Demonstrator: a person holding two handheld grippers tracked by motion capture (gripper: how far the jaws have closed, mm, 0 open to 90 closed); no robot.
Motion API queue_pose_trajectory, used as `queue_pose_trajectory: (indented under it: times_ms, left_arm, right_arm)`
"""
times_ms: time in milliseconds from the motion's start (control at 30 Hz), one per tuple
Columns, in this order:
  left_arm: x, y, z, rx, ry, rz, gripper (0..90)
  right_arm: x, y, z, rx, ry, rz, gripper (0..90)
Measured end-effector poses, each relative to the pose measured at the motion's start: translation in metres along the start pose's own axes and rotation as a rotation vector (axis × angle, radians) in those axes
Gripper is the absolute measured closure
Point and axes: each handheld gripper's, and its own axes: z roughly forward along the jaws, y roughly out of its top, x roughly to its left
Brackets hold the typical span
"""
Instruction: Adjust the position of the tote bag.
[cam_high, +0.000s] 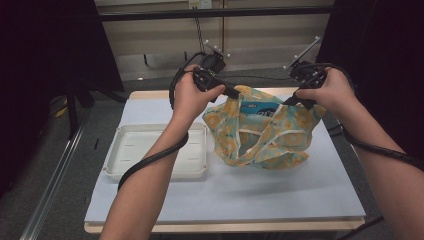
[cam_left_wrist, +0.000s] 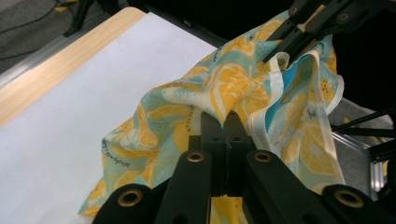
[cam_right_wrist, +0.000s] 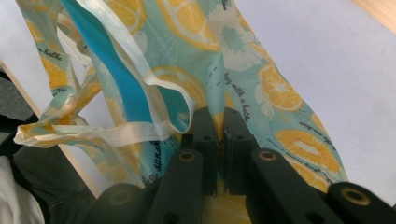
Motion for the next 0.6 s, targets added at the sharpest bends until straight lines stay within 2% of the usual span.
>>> queue_pose_trajectory:
  times_ms: [67,333,467,600]
  left_arm:
    - [-0.001,-0.001,0.002,0.018,0.006,0.004,90.0]
    - [-0.001,-0.004,0.008,0.023,0.005,0.006,89.9]
    - [-0.001,-0.006,0.01,0.036,0.008,0.003,89.8]
    - [-0.001,-0.009,0.012,0.029,-0.001,-0.004,89.6]
  right_arm:
    - [-0.001,-0.001,-0.002,0.0,-0.014,-0.002,81.3]
    - [0.001,-0.002,-0.013,-0.026,-0.035,-0.008,68.3]
    - [0.003,-0.003,-0.023,-0.035,-0.066,-0.011,55.6]
    - [0.005,-0.005,-0.03,-0.047,-0.063,-0.014,52.0]
